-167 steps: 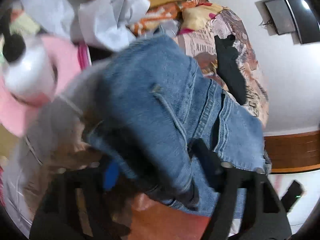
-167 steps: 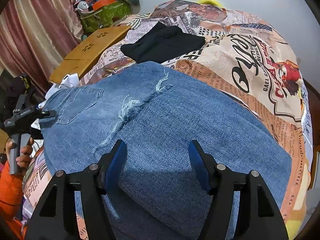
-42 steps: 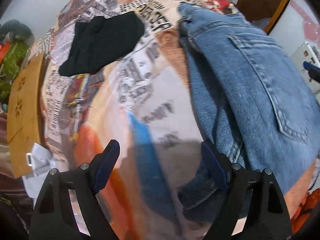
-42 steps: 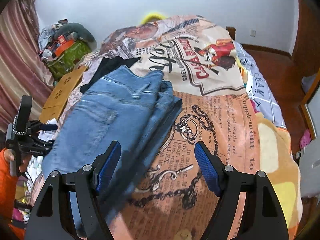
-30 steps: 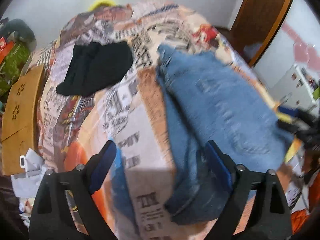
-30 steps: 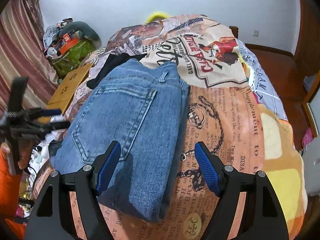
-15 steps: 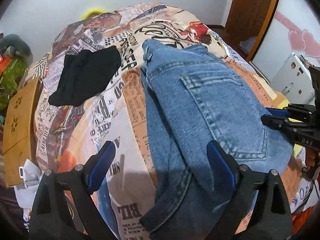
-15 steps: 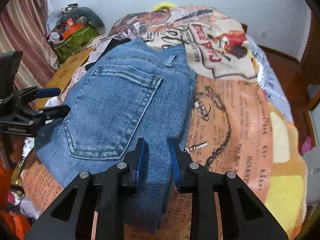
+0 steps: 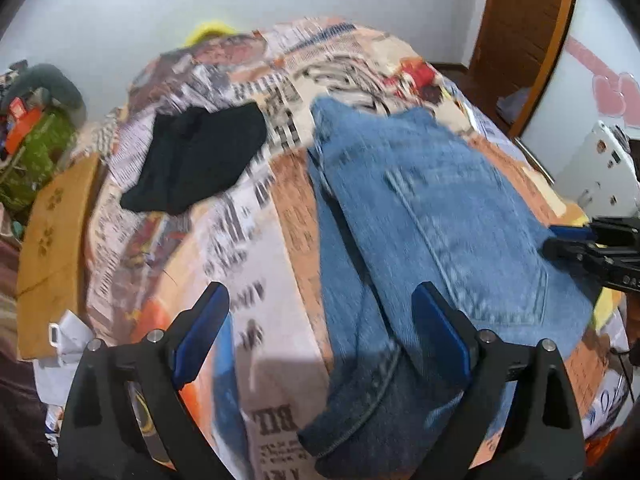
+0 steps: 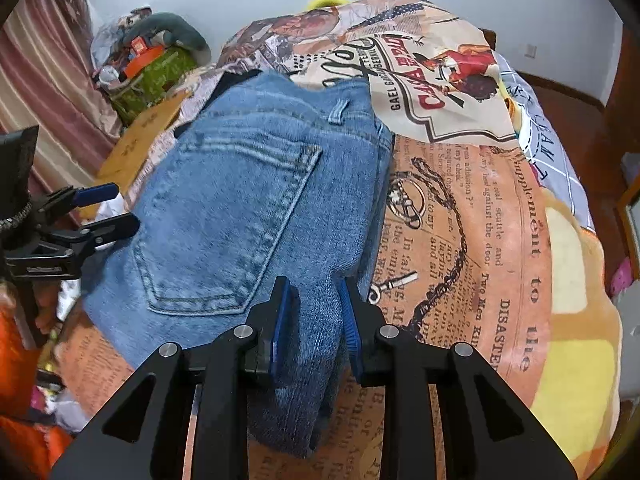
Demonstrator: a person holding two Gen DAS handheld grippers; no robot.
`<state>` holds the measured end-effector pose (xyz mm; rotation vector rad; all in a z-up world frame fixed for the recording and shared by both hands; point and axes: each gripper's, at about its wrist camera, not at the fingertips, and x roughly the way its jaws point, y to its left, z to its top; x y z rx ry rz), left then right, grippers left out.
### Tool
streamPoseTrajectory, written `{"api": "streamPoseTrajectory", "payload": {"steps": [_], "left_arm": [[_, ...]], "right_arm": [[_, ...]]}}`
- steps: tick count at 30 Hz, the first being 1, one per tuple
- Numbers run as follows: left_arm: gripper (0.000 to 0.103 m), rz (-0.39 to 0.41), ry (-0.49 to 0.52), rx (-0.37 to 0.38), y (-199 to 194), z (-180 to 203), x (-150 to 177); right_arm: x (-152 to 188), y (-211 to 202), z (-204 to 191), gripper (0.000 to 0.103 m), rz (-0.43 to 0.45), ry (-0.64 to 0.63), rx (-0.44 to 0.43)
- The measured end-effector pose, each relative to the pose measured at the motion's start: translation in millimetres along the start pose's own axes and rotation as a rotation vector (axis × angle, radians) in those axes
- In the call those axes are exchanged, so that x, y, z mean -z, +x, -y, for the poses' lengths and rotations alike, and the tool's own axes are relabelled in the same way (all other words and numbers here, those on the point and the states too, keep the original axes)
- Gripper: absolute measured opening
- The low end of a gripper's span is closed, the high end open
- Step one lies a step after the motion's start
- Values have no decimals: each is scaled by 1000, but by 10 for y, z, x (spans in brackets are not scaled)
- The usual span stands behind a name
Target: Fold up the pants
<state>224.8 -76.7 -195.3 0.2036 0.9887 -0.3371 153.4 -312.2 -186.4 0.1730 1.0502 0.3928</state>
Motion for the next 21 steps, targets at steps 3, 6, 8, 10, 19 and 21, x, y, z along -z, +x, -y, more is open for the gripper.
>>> {"api": "streamPoseTrajectory", "payload": {"steps": [3, 6, 8, 10, 19, 21], "left_arm": [[94, 29, -22, 29, -63, -54, -196], [95, 74, -19, 10, -84, -73, -408], [95, 91, -12, -7, -52, -76, -556], [95, 101, -11, -15, -1, -79, -666], [94, 33, -56, -16, 592, -219, -1100], [94, 7, -70, 15, 726, -243, -1158]], "right_arm": [[-122, -105, 33, 29, 45, 14, -27], [-277, -204, 41, 38, 107, 6, -22], [-378, -222, 48, 39, 130, -3, -22], [-503, -203, 79, 39, 146, -8, -17], [-993, 225, 345, 39, 124, -15, 4], [-1090, 367, 407, 39, 116, -10, 6]]}}
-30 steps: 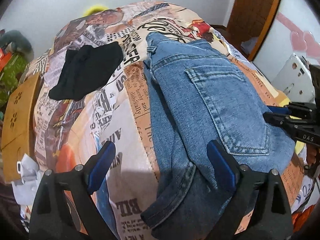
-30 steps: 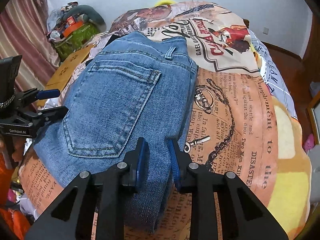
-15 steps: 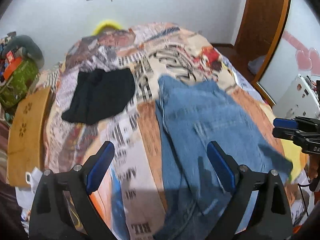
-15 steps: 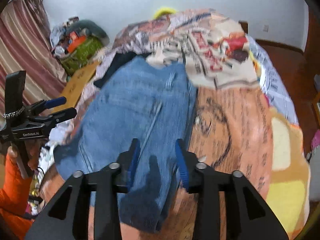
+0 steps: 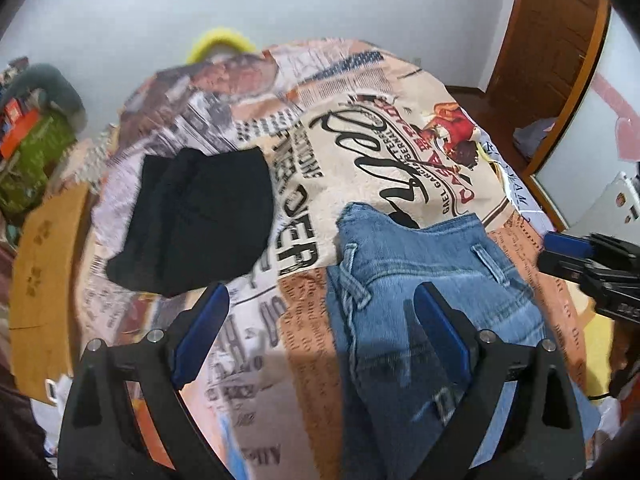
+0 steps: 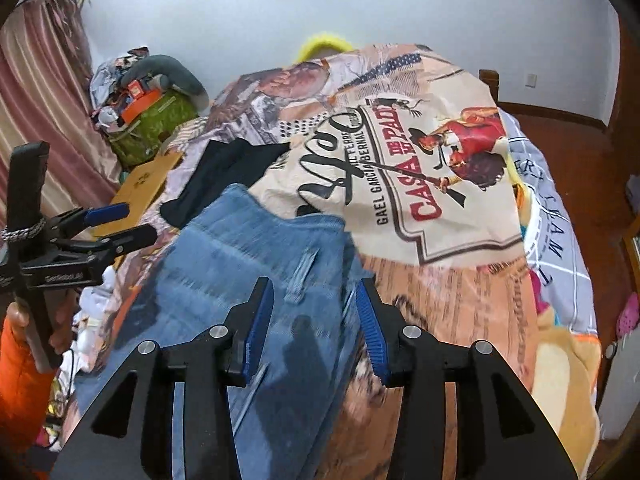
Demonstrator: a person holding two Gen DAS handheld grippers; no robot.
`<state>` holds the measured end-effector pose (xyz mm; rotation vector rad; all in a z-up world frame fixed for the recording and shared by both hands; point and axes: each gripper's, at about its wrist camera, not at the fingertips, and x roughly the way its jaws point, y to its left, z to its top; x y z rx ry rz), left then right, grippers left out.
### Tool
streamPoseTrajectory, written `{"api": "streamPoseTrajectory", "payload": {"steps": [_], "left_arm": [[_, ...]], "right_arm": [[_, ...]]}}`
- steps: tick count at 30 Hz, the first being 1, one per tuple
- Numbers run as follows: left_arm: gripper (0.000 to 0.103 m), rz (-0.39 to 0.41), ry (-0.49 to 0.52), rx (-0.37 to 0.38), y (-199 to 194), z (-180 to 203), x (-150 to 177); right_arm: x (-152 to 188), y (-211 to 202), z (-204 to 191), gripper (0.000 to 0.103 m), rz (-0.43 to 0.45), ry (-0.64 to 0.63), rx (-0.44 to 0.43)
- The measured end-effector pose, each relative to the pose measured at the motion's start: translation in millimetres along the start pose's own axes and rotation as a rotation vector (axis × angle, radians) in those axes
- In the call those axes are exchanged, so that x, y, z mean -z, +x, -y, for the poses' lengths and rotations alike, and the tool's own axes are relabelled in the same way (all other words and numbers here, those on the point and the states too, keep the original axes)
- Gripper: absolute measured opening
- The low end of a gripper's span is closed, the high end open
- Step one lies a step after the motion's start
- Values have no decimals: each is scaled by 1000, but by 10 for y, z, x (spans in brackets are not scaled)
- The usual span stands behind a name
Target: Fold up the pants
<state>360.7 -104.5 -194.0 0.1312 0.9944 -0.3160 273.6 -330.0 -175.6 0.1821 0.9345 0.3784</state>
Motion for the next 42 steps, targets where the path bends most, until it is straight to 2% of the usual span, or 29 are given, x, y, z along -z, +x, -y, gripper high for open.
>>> {"api": "streamPoseTrajectory", "payload": {"steps": [6, 9, 12, 14, 20, 25, 30, 33, 35, 39, 42], "left_arm": [[78, -51, -6, 72, 320, 14, -79], [75, -56, 11, 72, 421, 49, -60], [74, -64, 27, 46, 508, 81, -24], [74, -53, 32, 27, 550, 71, 21], [74, -45, 20, 20, 639, 2, 72], [74, -22, 57, 6, 589, 43, 66], [73, 2, 76, -33, 375, 90, 9], [73, 31, 82, -34, 151, 109, -34], [77, 38, 81, -16, 27, 121, -51], [83, 45, 81, -3, -171, 153, -47], [90, 10, 83, 16, -260, 181, 47]], "right_arm": [[-173, 411, 180, 39, -47, 40, -35], [-204, 589, 222, 39, -80, 43, -79], [-182, 726, 222, 24, -102, 28, -97], [-175, 780, 199, 16, -101, 1, -70], [-115, 830, 71, 14, -90, -122, 33], [-168, 844, 85, 13, -102, -117, 77], [-194, 597, 67, 14, -85, -89, 95], [-187, 362, 4, 20, -64, -95, 97], [-174, 221, -37, 38, -44, -94, 86], [-119, -72, -153, 53, -8, -85, 46], [-52, -222, -240, 65, -6, -84, 36]]}}
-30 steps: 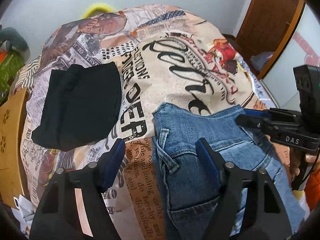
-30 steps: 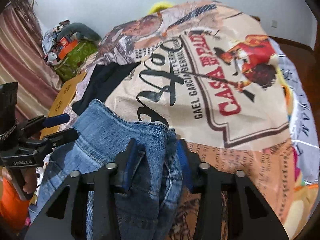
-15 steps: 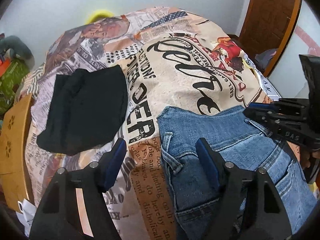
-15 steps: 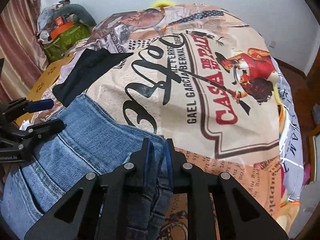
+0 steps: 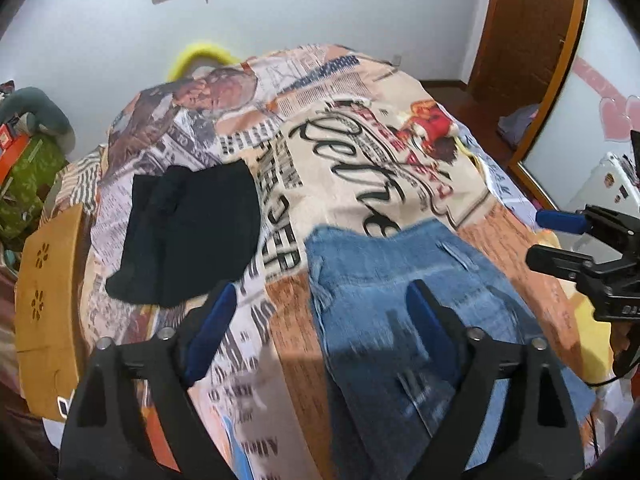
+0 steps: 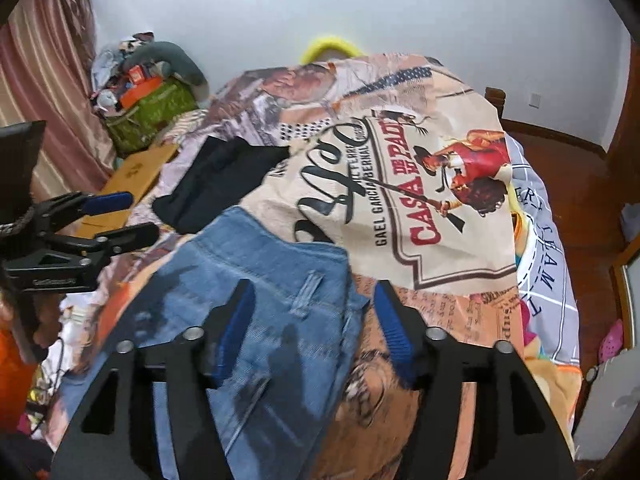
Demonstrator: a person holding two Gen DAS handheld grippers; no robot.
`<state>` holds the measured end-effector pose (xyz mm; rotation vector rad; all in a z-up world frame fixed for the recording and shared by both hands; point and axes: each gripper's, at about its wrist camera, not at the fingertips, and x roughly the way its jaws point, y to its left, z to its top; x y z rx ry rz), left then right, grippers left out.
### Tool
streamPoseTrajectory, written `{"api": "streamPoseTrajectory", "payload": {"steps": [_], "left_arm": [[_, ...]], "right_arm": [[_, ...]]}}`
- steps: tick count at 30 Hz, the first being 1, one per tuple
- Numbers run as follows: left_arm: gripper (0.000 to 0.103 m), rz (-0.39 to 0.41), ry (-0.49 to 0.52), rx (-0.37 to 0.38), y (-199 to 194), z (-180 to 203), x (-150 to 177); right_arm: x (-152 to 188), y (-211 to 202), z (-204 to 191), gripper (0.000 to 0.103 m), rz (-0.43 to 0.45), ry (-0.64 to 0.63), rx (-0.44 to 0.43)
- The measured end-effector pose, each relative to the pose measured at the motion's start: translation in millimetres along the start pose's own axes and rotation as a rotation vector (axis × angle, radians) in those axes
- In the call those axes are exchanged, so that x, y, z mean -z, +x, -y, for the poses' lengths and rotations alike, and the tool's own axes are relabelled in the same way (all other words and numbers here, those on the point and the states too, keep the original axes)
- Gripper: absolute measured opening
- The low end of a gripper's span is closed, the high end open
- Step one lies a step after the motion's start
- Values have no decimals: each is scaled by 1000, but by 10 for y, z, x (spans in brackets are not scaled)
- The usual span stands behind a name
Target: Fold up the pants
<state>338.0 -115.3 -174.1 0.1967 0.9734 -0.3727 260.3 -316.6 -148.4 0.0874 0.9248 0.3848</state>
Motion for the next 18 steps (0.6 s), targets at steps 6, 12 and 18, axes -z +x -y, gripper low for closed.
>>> {"api": "streamPoseTrajectory", "payload": {"steps": [6, 12, 18], "left_arm": [[90, -70, 5, 42, -1, 67, 267], [92, -159, -1, 101, 207, 86, 495], [101, -202, -48, 181, 394, 15, 477]], "right_arm": [[260, -102, -35, 69, -32, 24, -45], [558, 73, 26, 69, -132, 96, -98], [689, 303, 104, 69, -193, 141, -142]]}}
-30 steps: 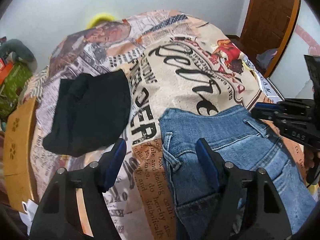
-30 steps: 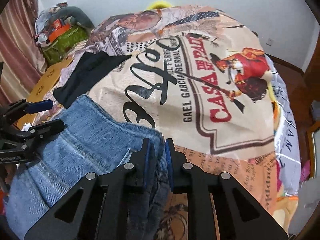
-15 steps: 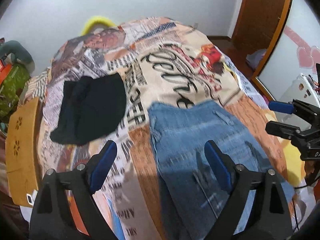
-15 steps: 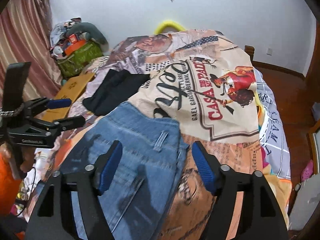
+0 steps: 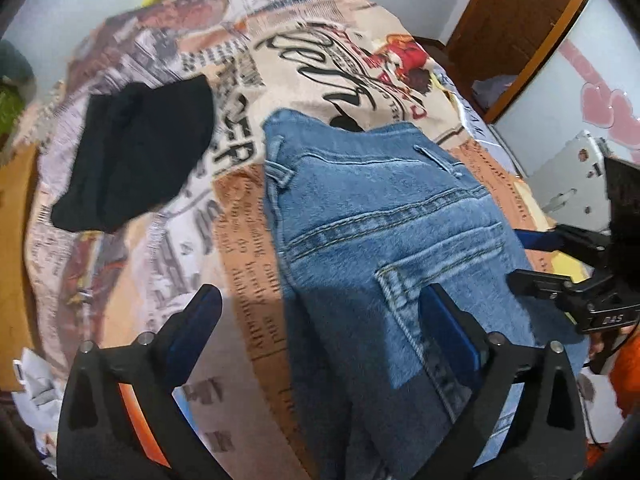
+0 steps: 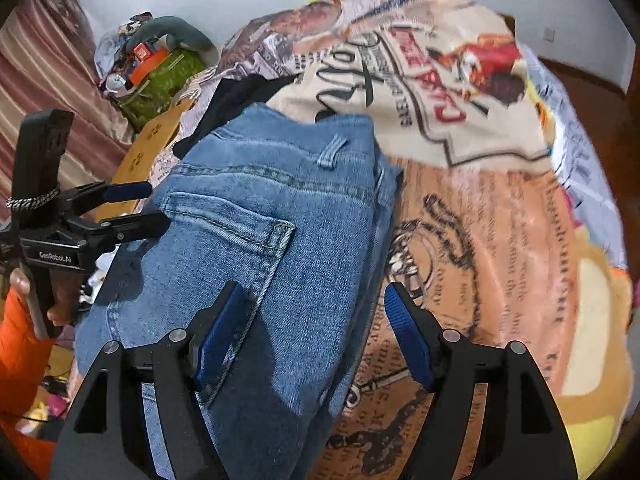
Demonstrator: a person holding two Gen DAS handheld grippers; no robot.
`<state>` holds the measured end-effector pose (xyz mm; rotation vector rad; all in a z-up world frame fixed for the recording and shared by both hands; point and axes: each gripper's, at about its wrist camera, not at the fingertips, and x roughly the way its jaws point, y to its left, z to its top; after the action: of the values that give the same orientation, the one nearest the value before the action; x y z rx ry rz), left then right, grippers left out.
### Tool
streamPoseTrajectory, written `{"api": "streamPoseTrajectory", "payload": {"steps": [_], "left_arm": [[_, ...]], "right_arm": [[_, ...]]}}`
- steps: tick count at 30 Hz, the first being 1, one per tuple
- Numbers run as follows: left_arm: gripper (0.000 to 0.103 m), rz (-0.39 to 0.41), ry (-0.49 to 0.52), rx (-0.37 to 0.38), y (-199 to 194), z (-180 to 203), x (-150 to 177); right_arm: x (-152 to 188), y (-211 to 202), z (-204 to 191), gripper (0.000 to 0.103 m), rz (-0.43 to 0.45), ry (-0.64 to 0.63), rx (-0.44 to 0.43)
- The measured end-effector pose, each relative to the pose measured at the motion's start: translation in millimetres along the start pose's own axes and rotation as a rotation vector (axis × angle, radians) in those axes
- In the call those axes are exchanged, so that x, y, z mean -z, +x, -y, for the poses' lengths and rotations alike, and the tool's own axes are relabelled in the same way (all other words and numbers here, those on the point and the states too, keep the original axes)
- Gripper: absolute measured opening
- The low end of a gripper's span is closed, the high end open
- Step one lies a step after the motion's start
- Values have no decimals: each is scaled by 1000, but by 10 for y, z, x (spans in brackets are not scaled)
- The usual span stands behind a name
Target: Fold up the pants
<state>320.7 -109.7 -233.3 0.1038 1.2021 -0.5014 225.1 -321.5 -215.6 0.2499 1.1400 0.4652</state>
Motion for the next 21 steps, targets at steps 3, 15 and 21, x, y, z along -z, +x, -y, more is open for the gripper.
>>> {"api": "streamPoseTrajectory", "payload": {"steps": [3, 15, 21], "left_arm": [[102, -34, 9, 44, 95, 14, -66], [101, -112, -27, 198, 432, -2, -218], [84, -63, 4, 166, 305, 123, -204]], "right_arm": [[-34, 84, 84, 69, -12, 45, -56], [-156, 321, 175, 73, -25, 71, -160], [-182, 247, 91, 51, -3, 21, -126]]}}
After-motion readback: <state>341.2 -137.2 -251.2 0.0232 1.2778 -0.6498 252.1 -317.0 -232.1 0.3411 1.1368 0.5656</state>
